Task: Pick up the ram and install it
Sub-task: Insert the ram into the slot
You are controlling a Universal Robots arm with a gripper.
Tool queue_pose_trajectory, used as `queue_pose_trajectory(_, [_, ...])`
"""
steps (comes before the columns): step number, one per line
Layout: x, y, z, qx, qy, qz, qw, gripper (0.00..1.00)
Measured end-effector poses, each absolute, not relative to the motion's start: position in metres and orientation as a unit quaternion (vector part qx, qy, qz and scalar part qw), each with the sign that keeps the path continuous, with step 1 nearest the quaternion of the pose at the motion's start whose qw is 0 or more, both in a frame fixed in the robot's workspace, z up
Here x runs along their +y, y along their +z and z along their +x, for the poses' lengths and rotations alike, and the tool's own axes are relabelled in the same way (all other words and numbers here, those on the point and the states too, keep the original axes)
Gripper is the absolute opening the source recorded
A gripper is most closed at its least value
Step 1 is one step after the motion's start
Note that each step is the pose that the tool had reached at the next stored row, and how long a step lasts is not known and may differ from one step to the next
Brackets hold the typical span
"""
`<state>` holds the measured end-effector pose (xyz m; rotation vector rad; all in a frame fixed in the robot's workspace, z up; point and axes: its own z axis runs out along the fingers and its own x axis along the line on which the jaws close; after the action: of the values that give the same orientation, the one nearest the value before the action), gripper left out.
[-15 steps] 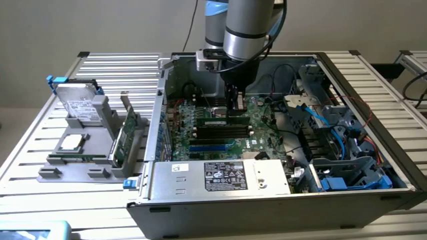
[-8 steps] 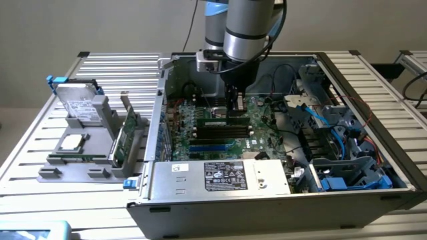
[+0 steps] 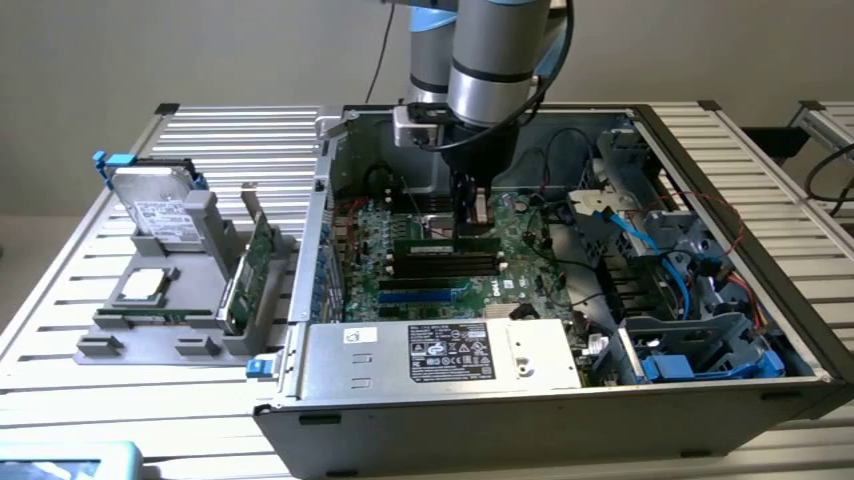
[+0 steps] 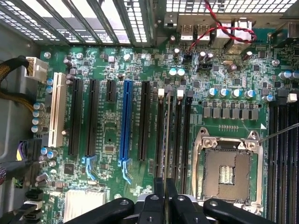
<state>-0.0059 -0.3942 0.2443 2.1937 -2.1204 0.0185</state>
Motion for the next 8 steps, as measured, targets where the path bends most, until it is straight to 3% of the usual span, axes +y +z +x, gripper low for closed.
queue_pose_trajectory(8, [-0.3942,0.2405,-0.0059,-0.694,0.013,0.718,0.052,0.13])
